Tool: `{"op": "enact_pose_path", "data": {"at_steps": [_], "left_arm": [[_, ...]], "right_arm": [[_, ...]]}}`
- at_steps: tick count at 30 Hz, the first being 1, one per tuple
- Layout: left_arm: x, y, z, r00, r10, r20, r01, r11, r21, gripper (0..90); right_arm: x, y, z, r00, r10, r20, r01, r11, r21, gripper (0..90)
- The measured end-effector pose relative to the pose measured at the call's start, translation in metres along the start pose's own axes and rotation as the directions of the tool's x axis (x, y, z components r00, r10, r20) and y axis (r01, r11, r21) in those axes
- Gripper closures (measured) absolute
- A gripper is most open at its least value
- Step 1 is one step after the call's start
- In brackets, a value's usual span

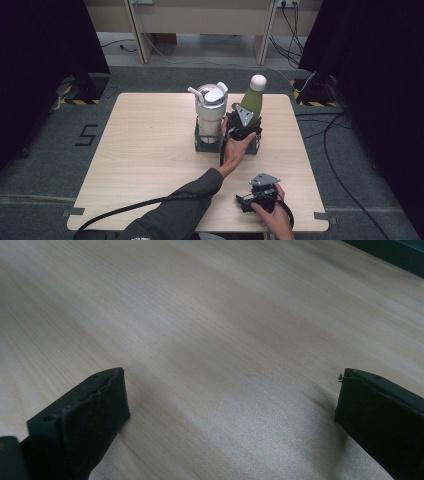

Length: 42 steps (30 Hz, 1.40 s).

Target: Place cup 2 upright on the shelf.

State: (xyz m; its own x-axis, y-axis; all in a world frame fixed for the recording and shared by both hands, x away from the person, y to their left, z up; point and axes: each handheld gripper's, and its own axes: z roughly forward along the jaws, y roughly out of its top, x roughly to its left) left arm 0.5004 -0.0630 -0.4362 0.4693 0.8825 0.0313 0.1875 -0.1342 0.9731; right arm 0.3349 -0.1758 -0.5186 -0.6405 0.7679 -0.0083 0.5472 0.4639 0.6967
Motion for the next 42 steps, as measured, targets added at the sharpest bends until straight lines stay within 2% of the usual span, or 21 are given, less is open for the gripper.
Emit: {"op": "enact_pose_path", "data": {"at_steps": [2, 10, 33, 38, 42], "left_arm": [[0.0, -0.001, 0.001, 0.9999, -0.014, 0.007, 0.014, 0.9999, 0.009, 20.3], [-0.001, -0.007, 0.004, 0.9999, -0.013, 0.001, 0.013, 0.9997, 0.019, 20.3], [-0.001, -0.009, 0.003, 0.9998, -0.019, -0.009, 0.019, 0.9998, 0.009, 20.0], [-0.002, -0.012, 0.003, 0.9994, -0.017, -0.03, 0.017, 0.9998, -0.002, 16.9], [-0.003, -0.016, 0.003, 0.997, -0.02, -0.075, 0.02, 0.9998, -0.002, 14.5]], "right_arm": [[0.0, 0.0, 0.0, 1.0, -0.001, 0.0, 0.001, 1.0, 0.0, 1.0], [0.0, 0.0, 0.0, 1.0, -0.003, 0.001, 0.003, 1.0, 0.0, 1.0], [0.0, 0.0, 0.0, 1.0, -0.006, 0.001, 0.006, 1.0, 0.0, 1.0], [0.0, 0.0, 0.0, 1.0, -0.005, 0.001, 0.005, 1.0, 0.0, 1.0], [0.0, 0.0, 0.0, 1.0, -0.005, 0.001, 0.005, 1.0, 0.0, 0.9]]}}
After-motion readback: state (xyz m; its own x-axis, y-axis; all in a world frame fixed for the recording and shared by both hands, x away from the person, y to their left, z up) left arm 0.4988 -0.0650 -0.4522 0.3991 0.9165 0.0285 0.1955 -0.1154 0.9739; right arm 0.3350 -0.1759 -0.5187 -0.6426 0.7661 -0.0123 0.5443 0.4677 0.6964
